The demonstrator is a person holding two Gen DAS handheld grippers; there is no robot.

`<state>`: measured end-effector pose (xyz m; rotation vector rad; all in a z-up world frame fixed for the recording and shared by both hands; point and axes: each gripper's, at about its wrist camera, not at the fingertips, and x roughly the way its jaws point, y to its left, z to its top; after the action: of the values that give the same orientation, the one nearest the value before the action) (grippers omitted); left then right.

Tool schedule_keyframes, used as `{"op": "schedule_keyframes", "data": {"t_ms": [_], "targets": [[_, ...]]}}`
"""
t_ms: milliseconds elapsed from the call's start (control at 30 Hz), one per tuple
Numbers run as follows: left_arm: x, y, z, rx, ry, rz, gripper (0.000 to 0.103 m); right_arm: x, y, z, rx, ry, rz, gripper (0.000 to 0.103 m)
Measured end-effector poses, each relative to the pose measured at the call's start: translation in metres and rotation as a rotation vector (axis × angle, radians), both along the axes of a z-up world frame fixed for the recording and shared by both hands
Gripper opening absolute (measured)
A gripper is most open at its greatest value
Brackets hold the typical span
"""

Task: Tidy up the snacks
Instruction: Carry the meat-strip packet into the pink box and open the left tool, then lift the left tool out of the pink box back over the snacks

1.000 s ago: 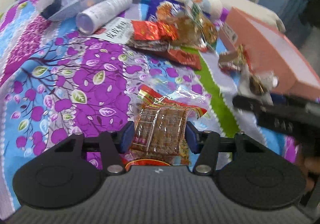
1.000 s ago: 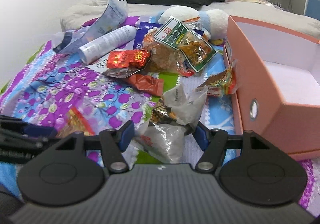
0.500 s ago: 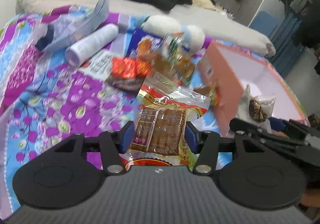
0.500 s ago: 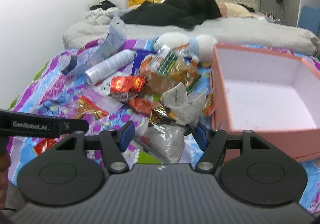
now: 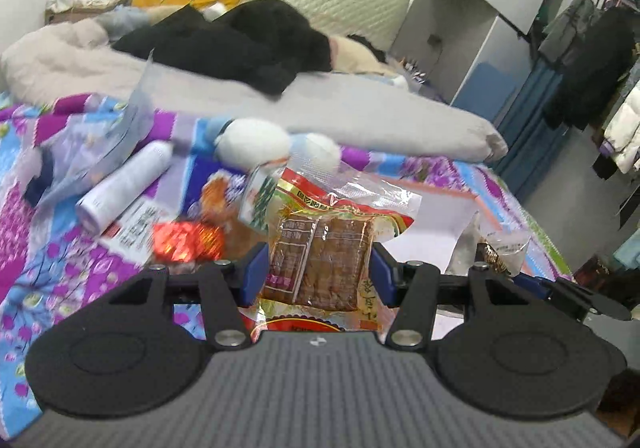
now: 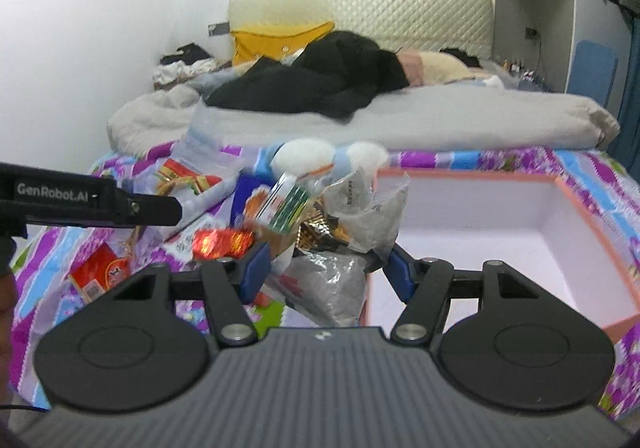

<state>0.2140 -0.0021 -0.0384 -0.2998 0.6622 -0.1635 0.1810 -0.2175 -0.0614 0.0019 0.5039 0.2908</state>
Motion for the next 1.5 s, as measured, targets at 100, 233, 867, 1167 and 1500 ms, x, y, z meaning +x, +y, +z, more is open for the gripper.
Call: {"op": "schedule_keyframes", "data": {"t_ms": [100, 233, 867, 1167, 1500], "targets": [[0.011, -0.014, 0.013, -0.015, -0.013, -0.017, 0.06, 0.006, -0.012, 0.01, 0.0, -0.022, -0.017, 0.063], [0.029, -0.038, 0.028, -0.018, -0.031, -0.037, 0.06, 0.016, -0.031, 0.021, 0.001, -0.046, -0.042, 0.063], [0.135, -0.168, -0.032, 0.024, 0.112, -0.204, 0.061, 0.087, -0.119, -0.04, -0.009, 0.119, -0.203, 0.056], [0.157, -0.182, -0.073, 0.073, 0.179, -0.219, 0.074, 0.107, -0.134, -0.084, 0.009, 0.24, -0.23, 0.056], [0.145, -0.166, -0.05, 0.093, 0.16, -0.165, 0.094, 0.105, -0.14, -0.085, 0.045, 0.281, -0.276, 0.086]]}}
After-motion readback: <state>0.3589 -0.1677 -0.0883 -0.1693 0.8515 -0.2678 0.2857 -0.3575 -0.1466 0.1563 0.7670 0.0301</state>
